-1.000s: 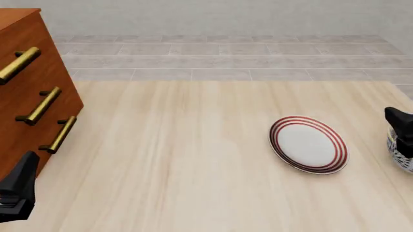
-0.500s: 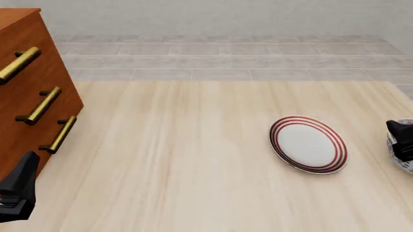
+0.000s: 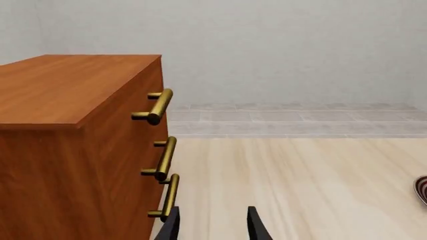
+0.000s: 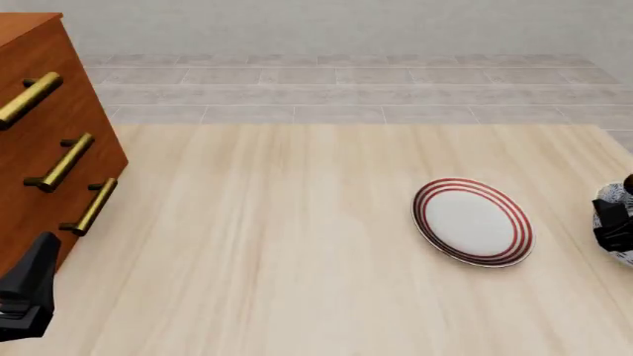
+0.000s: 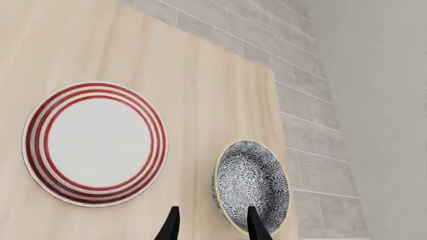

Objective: Put the bowl on top of the cabinet.

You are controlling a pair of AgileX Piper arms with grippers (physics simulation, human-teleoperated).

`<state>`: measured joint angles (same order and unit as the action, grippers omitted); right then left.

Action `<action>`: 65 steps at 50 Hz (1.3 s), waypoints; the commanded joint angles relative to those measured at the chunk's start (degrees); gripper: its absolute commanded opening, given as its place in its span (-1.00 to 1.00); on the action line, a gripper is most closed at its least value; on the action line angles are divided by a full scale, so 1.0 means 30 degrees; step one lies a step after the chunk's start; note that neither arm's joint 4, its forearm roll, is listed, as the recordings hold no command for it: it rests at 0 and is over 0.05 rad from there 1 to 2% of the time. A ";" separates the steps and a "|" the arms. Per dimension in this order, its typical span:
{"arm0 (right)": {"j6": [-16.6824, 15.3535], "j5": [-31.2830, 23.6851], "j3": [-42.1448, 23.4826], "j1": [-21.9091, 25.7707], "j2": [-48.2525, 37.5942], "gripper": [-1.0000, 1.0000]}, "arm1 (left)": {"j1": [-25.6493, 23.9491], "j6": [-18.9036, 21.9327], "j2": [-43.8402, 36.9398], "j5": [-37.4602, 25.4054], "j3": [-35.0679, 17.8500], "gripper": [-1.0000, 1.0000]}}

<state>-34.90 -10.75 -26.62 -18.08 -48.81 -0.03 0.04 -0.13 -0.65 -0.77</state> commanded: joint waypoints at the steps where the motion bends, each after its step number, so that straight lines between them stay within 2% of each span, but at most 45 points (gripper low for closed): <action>1: -0.0288 0.2270 0.0651 -0.0910 -0.2190 1.00 | -0.0004 0.0016 0.0007 0.0019 0.0016 1.00; 17: -0.0404 0.5174 0.1524 -0.1566 -0.5085 1.00 | -0.0007 0.0017 -0.0012 0.0099 0.0081 1.00; 36: -0.0182 0.7394 0.1675 -0.2474 -0.7854 1.00 | -0.0010 0.0020 -0.0040 0.0191 0.0148 1.00; 65: -0.0554 0.9022 0.1488 -0.3841 -0.9895 1.00 | -0.0012 0.0044 -0.0025 0.0114 0.0065 1.00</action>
<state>-36.15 14.48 -22.05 -28.32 -76.19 -0.06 0.15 -0.16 -0.52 -0.73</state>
